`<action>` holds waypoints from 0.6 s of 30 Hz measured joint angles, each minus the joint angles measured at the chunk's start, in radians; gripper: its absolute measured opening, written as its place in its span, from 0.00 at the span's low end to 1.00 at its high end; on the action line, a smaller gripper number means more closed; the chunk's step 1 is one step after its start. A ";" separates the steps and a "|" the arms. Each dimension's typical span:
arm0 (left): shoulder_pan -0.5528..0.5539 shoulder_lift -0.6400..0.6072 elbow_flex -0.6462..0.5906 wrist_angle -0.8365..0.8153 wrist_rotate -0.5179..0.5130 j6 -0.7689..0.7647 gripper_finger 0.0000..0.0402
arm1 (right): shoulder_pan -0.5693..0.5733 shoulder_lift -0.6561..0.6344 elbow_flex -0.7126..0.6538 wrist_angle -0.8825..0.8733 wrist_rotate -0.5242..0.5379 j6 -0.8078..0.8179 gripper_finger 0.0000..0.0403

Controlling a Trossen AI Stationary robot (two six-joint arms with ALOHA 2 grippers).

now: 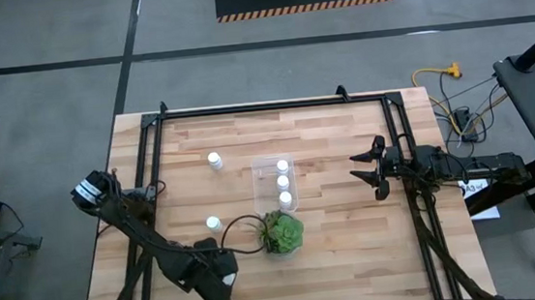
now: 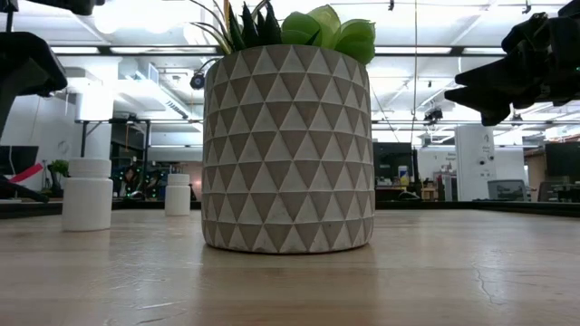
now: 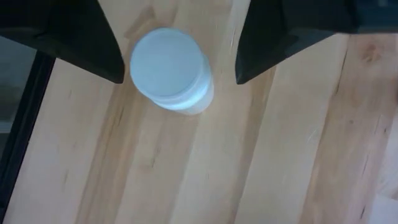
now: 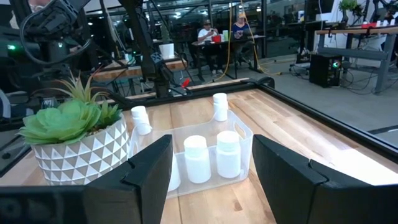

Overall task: Pick and place pill bottles into a basket
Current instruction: Put the white pill bottle into the transparent bin

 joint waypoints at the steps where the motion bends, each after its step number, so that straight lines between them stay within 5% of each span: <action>1: 0.000 0.000 0.000 0.000 0.000 0.000 0.68 | 0.000 0.000 0.000 0.000 0.000 0.000 0.52; 11: 0.000 -0.001 0.000 0.000 0.000 0.009 0.37 | 0.000 0.000 0.000 0.000 0.000 0.000 0.52; 18: 0.013 -0.060 0.020 -0.047 -0.001 0.009 0.35 | 0.000 0.000 0.000 0.000 0.000 0.000 0.52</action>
